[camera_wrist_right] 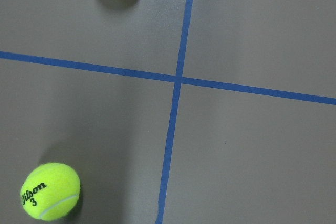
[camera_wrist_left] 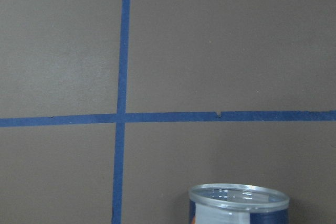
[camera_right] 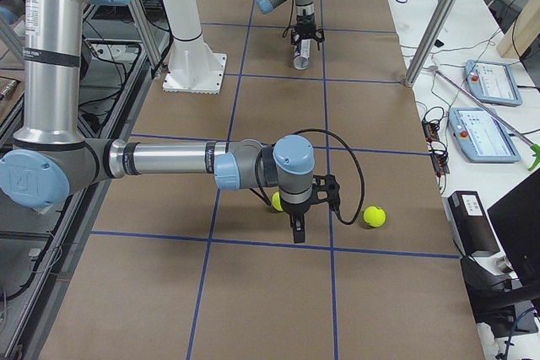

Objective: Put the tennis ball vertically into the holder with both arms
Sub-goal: 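Lower the left gripper over the can and close on its body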

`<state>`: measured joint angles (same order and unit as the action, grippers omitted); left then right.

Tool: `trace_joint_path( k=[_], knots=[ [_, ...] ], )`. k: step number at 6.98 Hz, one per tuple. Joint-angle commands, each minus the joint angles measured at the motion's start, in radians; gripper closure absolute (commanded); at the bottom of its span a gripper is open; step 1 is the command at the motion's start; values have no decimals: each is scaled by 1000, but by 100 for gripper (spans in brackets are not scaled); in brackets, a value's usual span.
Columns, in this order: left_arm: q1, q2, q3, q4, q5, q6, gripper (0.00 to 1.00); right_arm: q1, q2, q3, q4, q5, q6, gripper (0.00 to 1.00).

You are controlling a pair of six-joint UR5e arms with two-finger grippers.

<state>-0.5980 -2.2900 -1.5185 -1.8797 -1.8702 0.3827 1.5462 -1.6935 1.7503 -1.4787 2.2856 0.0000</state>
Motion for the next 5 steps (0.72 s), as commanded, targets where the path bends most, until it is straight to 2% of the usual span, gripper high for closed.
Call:
trace_joint_path(
  k=[1, 4, 5],
  knots=[
    [33, -2, 4, 29, 29, 1, 1, 0, 0, 0, 0, 0, 0, 0],
    [59, -5, 11, 51, 35, -10, 1, 0, 0, -2, -2, 0, 0, 0],
    [88, -5, 11, 51, 86, -11, 1, 0, 1, -6, 0, 0, 0, 0]
  ],
)
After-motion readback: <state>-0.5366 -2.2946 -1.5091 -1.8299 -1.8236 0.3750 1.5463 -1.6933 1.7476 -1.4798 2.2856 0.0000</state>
